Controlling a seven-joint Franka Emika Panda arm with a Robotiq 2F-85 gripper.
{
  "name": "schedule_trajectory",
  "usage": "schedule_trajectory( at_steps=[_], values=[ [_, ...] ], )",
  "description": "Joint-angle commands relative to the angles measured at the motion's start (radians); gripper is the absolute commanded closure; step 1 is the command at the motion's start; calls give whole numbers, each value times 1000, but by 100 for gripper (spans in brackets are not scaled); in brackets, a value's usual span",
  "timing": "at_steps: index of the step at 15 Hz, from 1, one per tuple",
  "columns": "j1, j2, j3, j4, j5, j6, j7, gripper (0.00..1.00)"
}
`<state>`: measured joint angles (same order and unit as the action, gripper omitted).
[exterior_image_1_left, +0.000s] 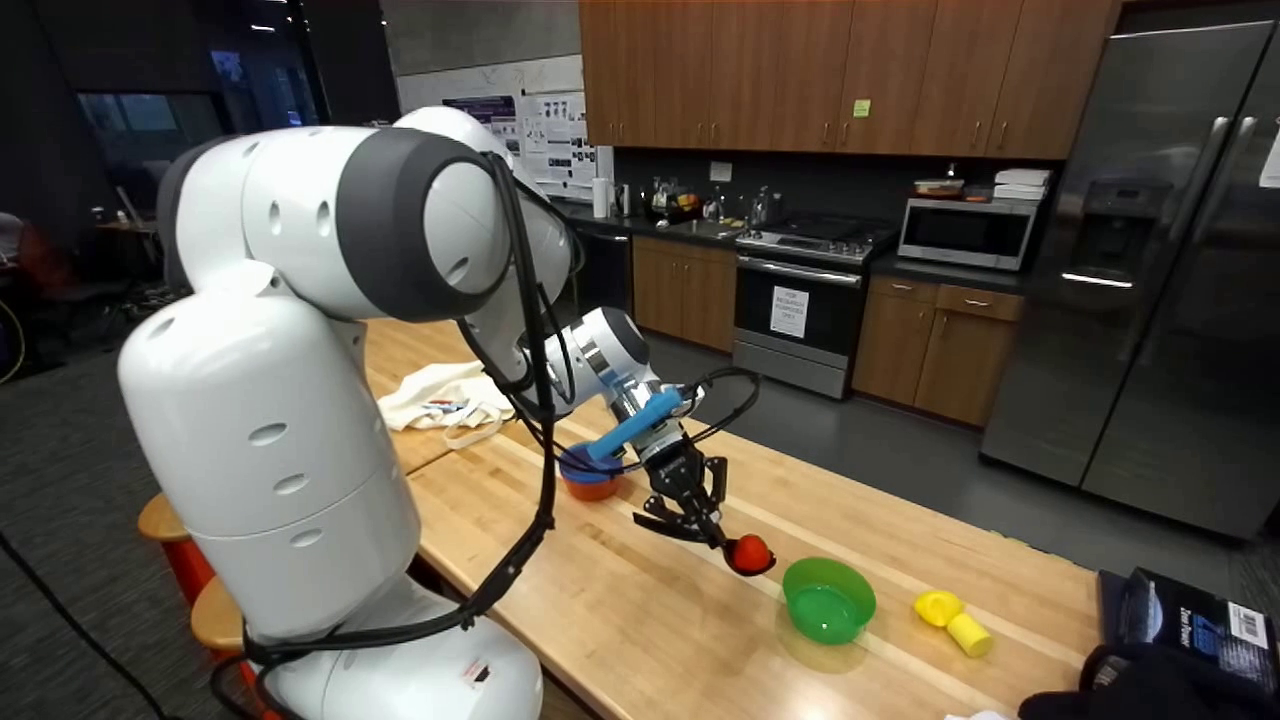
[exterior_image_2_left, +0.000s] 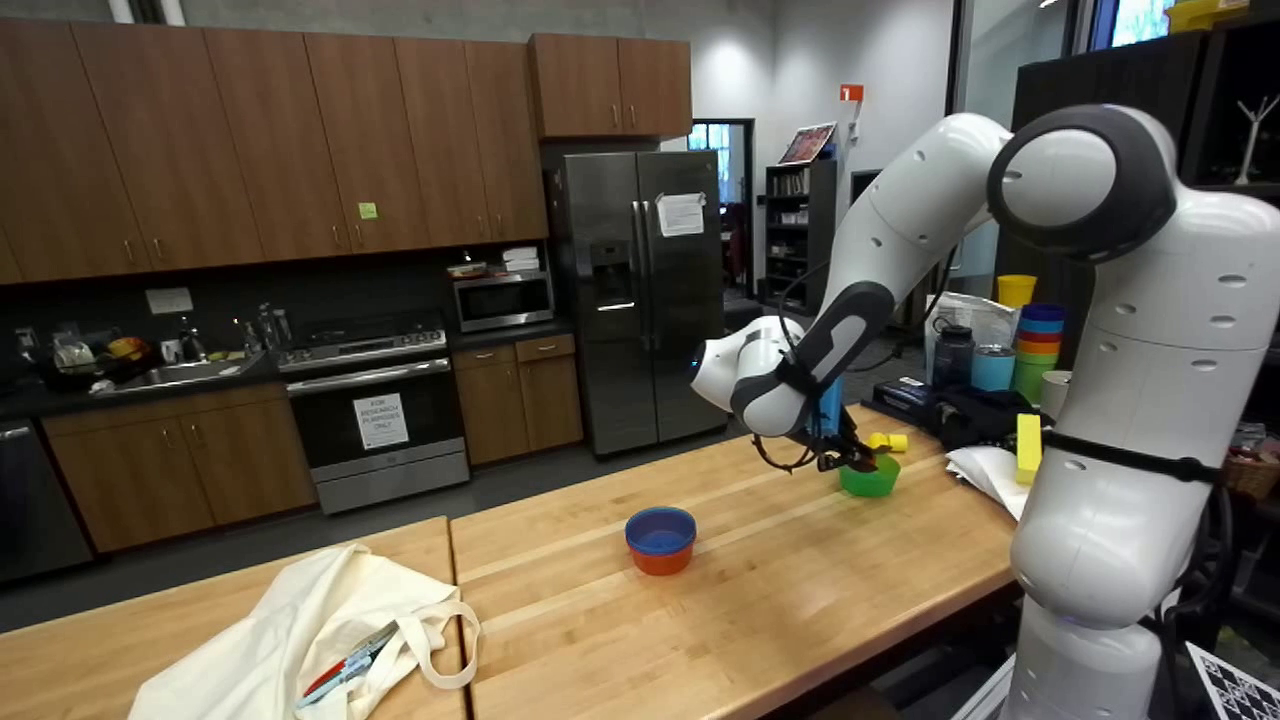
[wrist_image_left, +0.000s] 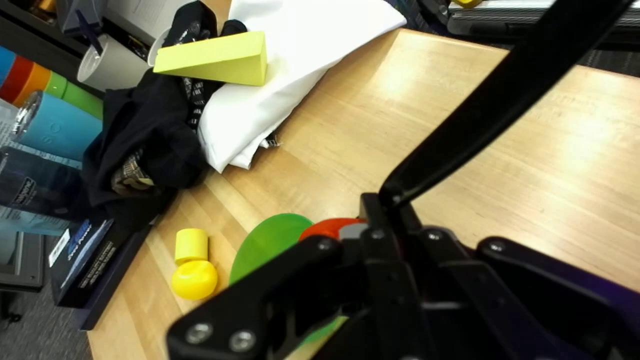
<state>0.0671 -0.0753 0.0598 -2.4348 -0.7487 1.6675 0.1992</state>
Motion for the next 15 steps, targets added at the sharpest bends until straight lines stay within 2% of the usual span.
schedule_trajectory(
  at_steps=[1,15],
  values=[
    [-20,5,-17,3,-12,15,-25,98],
    [-45,26,-49,10,-11,46,-51,98]
  ],
)
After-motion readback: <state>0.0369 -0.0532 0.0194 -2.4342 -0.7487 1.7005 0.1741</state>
